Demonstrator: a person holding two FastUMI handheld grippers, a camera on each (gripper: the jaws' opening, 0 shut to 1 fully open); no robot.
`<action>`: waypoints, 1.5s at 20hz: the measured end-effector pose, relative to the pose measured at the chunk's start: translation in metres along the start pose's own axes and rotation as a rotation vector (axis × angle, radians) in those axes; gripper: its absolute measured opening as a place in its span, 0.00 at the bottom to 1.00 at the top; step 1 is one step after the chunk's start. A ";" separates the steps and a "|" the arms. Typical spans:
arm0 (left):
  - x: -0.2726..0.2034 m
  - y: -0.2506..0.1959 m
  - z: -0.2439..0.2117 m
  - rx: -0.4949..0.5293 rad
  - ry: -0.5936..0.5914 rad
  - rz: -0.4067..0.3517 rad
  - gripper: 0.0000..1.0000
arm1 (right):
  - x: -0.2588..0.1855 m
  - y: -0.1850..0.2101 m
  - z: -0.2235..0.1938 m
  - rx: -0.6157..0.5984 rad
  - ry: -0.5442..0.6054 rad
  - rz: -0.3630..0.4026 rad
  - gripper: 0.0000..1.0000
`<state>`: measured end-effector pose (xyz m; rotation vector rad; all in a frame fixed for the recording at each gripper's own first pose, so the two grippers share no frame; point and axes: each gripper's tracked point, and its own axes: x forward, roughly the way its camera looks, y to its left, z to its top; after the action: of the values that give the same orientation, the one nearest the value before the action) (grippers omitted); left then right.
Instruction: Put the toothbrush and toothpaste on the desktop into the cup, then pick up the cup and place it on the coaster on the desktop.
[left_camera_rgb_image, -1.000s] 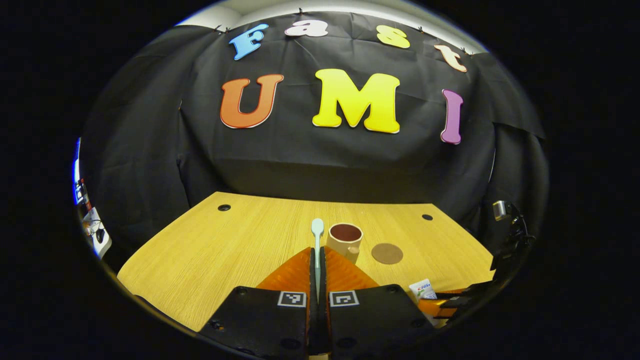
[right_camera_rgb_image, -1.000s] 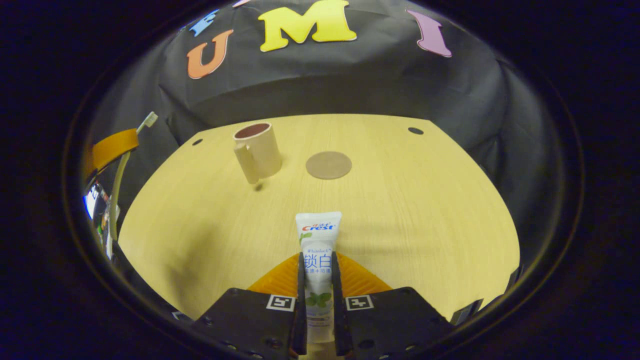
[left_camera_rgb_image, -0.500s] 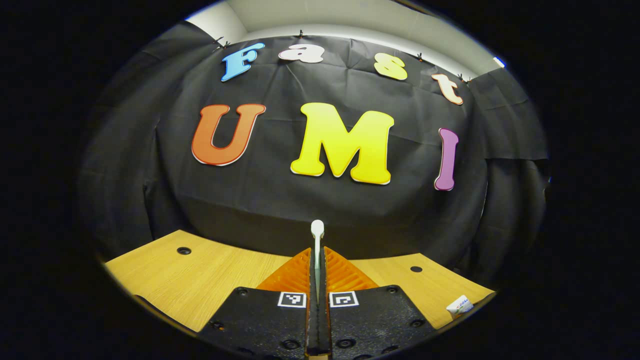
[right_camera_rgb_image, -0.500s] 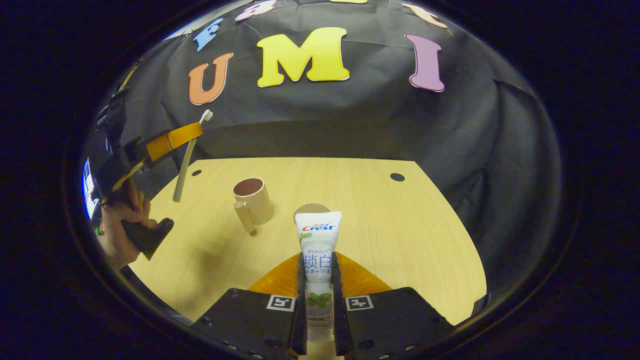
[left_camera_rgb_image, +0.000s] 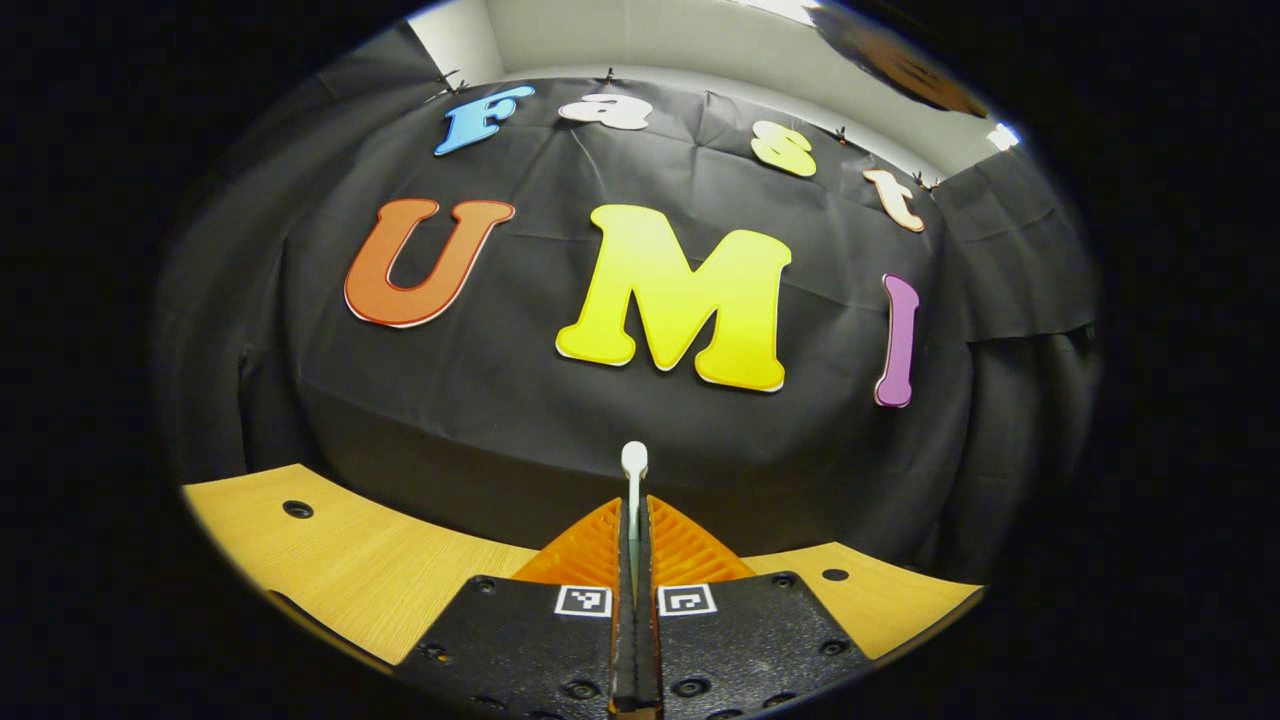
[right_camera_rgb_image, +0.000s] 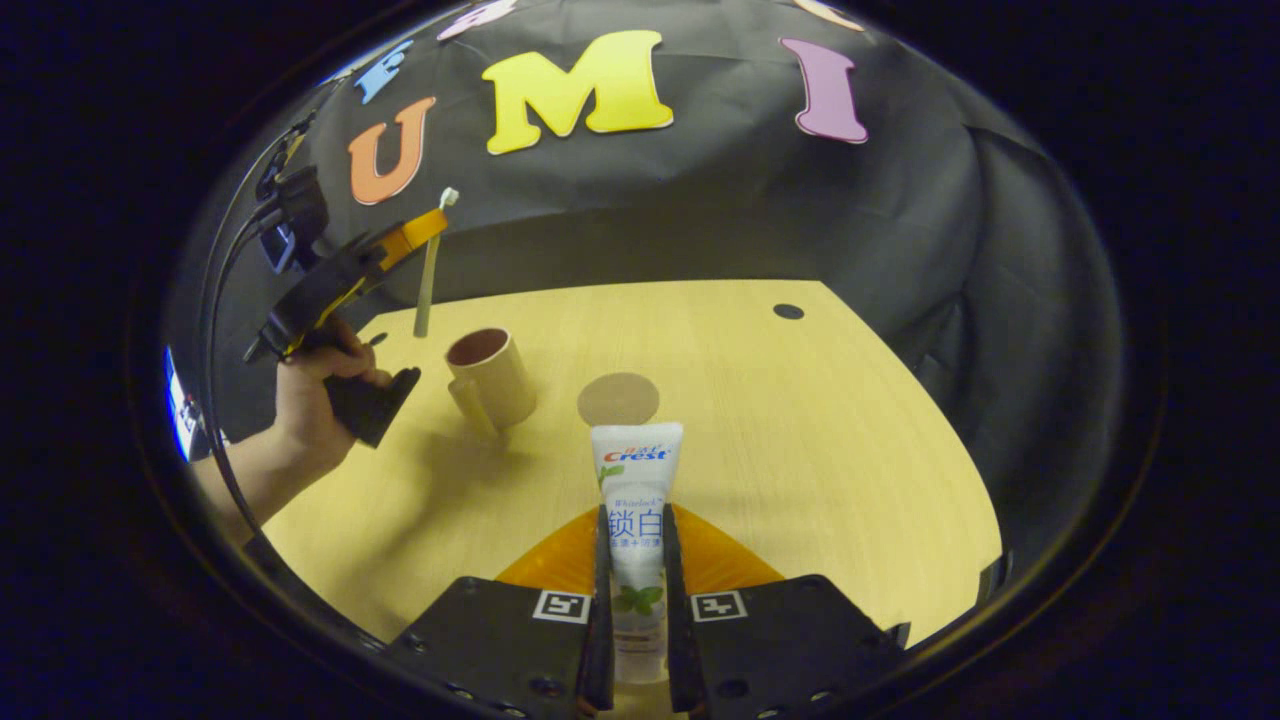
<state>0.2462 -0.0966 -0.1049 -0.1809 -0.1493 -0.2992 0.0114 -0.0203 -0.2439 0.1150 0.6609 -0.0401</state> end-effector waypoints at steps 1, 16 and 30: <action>0.003 0.001 -0.001 0.005 -0.005 -0.003 0.03 | 0.002 0.001 -0.003 0.007 0.008 0.002 0.22; 0.020 -0.005 -0.023 -0.020 0.015 -0.015 0.03 | 0.012 0.004 0.004 0.008 -0.013 0.006 0.21; -0.021 -0.001 -0.001 0.036 0.041 0.001 0.87 | -0.006 0.026 0.014 -0.028 -0.080 0.060 0.21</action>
<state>0.2264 -0.0924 -0.1088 -0.1387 -0.1139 -0.2990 0.0175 0.0035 -0.2265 0.1058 0.5773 0.0220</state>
